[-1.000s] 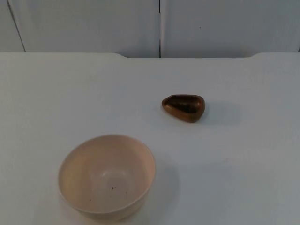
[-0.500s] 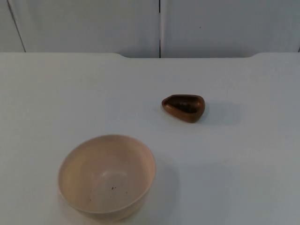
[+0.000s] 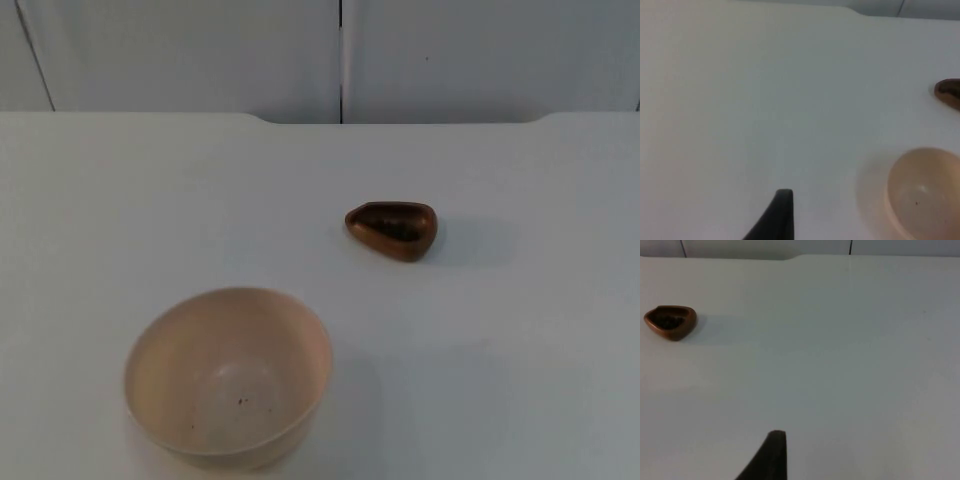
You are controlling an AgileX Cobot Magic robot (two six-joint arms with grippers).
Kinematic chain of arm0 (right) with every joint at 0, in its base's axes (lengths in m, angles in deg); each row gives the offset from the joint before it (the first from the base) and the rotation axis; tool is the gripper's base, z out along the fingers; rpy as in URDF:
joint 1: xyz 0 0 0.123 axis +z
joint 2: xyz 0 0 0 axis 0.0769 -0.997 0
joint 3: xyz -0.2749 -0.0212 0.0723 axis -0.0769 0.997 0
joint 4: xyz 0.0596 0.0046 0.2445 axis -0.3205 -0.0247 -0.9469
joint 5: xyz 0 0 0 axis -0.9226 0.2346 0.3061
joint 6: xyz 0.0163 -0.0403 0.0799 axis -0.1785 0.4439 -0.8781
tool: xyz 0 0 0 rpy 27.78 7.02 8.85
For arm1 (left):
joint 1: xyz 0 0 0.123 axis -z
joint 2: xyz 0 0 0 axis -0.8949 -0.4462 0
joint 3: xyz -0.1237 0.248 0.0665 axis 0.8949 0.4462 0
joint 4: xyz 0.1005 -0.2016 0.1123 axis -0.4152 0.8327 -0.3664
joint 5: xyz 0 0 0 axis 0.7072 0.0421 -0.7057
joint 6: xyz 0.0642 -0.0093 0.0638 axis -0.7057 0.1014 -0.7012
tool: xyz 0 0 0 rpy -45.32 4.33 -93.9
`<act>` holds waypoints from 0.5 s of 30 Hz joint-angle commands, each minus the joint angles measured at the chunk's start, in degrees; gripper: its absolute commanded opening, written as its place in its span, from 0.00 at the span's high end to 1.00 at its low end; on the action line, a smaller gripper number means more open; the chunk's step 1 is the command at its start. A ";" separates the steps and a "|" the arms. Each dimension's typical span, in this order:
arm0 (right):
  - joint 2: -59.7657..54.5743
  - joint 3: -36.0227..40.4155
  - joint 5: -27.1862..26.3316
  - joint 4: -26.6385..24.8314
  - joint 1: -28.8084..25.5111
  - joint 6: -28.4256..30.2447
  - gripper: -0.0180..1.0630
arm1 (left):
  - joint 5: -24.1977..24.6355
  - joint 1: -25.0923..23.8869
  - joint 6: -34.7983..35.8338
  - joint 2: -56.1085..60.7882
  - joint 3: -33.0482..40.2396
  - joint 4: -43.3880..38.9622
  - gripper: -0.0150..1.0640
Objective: Pick up the bowl with the left hand and pour the coffee beans from the cup into the bowl with the right hand.
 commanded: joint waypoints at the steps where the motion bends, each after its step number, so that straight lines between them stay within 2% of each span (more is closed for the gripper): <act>1: 0.22 0.12 -0.37 0.02 -0.43 0.50 0.01 | -1.04 -0.20 -0.80 -1.96 -0.99 1.56 0.01; 8: 0.22 0.12 -0.37 0.02 -0.43 0.50 0.01 | -3.71 -0.20 -5.75 -6.72 -1.77 6.62 0.01; 15: 0.22 0.12 -0.37 0.02 -0.43 0.50 0.01 | -3.94 -0.20 -9.70 -11.82 -1.77 10.82 0.01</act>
